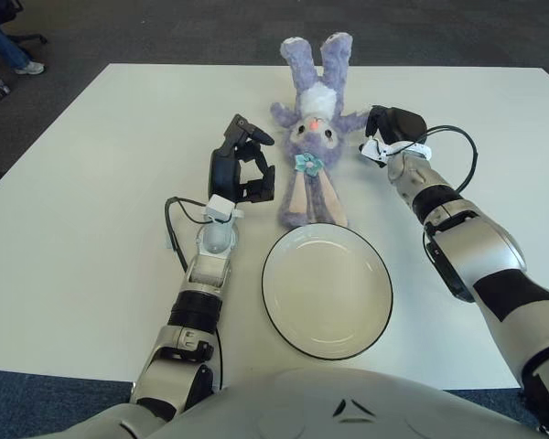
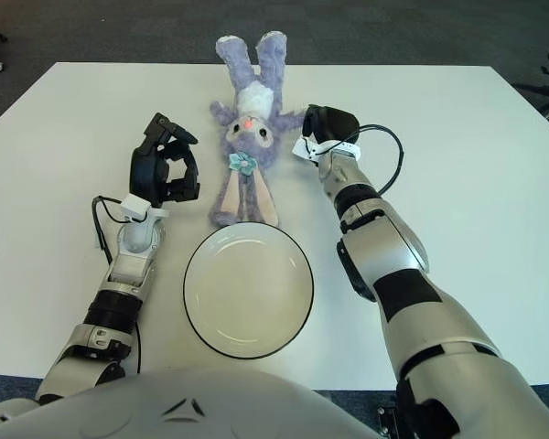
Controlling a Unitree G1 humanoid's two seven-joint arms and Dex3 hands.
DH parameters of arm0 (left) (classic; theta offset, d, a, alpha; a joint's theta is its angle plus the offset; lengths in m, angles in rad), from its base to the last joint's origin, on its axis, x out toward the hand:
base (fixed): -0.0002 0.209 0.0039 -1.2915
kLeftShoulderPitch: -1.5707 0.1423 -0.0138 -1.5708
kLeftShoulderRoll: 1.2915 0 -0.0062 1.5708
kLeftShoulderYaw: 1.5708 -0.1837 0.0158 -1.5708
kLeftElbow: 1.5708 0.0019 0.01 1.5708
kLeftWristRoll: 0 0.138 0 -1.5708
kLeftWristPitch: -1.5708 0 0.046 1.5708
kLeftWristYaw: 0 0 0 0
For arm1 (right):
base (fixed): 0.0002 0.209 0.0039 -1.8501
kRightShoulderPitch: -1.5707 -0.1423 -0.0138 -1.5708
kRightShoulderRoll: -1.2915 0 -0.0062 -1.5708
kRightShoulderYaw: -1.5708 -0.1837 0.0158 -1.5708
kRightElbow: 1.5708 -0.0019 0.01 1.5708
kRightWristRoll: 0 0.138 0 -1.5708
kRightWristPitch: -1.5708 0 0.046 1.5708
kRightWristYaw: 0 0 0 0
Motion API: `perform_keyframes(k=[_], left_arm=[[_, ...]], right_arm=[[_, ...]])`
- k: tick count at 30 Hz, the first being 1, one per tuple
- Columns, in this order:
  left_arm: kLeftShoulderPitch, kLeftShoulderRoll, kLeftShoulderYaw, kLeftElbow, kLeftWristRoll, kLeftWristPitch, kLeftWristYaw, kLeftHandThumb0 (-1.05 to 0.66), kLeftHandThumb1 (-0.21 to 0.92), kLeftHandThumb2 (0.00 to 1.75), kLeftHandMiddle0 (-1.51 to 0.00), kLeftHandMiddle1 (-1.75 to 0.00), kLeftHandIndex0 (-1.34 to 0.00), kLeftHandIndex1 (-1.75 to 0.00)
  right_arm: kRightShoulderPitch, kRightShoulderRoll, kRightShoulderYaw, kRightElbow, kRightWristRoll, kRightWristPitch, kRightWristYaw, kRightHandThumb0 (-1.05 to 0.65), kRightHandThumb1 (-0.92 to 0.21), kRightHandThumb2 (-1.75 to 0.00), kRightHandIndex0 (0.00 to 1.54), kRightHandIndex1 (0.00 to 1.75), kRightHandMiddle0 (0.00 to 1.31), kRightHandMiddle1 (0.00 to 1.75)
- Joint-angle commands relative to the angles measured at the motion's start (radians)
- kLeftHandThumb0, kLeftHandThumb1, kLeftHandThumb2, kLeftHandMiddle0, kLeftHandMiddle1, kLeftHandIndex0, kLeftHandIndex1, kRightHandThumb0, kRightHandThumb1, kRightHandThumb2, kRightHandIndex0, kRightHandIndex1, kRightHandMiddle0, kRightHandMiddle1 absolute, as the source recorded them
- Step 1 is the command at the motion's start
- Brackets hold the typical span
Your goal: Put the doll into the plate.
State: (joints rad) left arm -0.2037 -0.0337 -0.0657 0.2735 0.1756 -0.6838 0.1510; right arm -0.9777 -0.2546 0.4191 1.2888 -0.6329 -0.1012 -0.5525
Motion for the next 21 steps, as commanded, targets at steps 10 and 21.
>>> perform_keyframes(k=[10, 21], left_arm=[[0.134, 0.011, -0.008, 0.065, -0.004, 0.004, -0.012, -0.42, 0.50, 1.08, -1.03, -1.75, -0.47, -1.75], [0.131, 0.014, -0.007, 0.071, -0.017, 0.006, -0.026, -0.42, 0.51, 1.08, -1.04, -1.75, -0.46, -1.75]], right_arm=[[0.076, -0.056, 0.008, -0.141, -0.022, -0.027, -0.053, 0.00, -0.23, -1.29, 0.69, 1.55, 0.63, 1.57], [0.230, -0.108, -0.018, -0.476, -0.020, -0.027, 0.002, 0.00, -0.21, -1.30, 0.79, 1.47, 0.59, 1.59]])
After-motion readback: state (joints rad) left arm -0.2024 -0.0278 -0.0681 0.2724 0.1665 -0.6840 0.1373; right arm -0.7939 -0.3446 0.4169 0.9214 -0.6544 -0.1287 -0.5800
